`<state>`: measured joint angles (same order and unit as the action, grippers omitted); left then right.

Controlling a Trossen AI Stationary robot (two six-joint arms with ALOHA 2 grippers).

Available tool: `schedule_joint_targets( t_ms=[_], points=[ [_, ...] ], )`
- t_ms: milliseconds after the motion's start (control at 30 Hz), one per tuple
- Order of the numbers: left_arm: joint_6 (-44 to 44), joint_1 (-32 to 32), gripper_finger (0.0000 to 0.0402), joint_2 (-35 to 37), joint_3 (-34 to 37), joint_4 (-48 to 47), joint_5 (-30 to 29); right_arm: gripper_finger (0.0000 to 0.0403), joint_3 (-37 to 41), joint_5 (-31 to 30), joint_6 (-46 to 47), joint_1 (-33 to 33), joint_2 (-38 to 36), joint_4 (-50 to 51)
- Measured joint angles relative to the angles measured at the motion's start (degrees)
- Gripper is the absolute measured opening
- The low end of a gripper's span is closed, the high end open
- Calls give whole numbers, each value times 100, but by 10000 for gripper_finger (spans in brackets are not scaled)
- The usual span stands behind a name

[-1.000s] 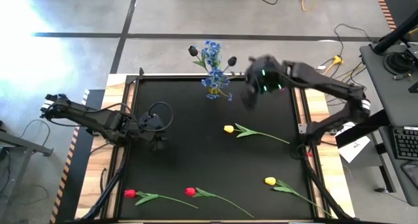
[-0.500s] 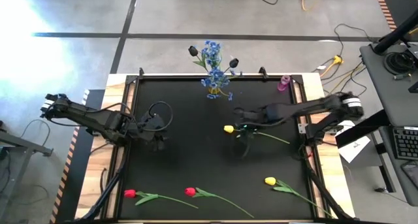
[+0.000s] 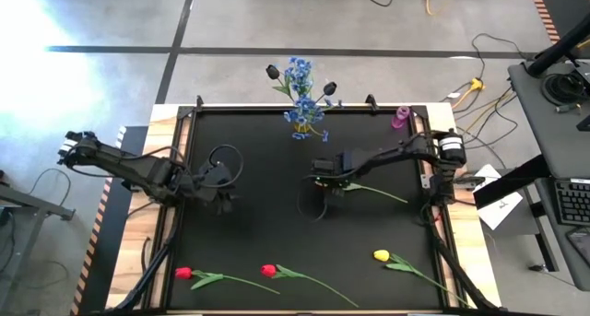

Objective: Sort flowers into vase by color
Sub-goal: Put the top yellow flower into the pink vase

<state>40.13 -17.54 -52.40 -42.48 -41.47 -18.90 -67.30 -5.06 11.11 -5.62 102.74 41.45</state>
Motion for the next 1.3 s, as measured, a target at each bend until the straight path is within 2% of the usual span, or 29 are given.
schedule_joint_targets(
  t_ms=[100, 267, 400, 533, 600, 733, 900, 1033, 1167, 1300],
  points=[
    [45, -48, 182, 0, 0, 0, 0, 106, 12, 51, -66, -113, 35, -17],
    [91, -81, 182, 0, 32, 3, 0, 22, 63, 38, -79, -251, -36, 43],
    [167, -94, 182, 0, 68, 0, 0, 12, 179, -94, -183, -267, -499, 184],
    [321, -166, 182, 0, 151, 147, 0, 11, 540, -279, -121, -246, -1545, 114],
    [327, -202, 182, 0, 223, 283, -1, 10, 750, -740, 31, -256, -2232, 106],
    [324, -205, 182, -26, 354, 595, -21, 10, 1214, -2333, 542, -321, -3675, 106],
    [11, -203, 182, -204, 436, 1352, -151, 9, 1684, -3947, 990, -1040, -5032, -350],
    [-448, -190, 182, -438, 433, 1905, -238, 9, 1824, -4439, 691, -1979, -5444, -1355],
    [-511, -180, 182, -678, 284, 1913, -313, 9, 1802, -4519, -380, -2834, -5417, -2794],
    [-468, -181, 182, -811, 212, 1915, -312, 9, 1794, -4703, -1529, -3379, -5203, -4329]
  ],
)
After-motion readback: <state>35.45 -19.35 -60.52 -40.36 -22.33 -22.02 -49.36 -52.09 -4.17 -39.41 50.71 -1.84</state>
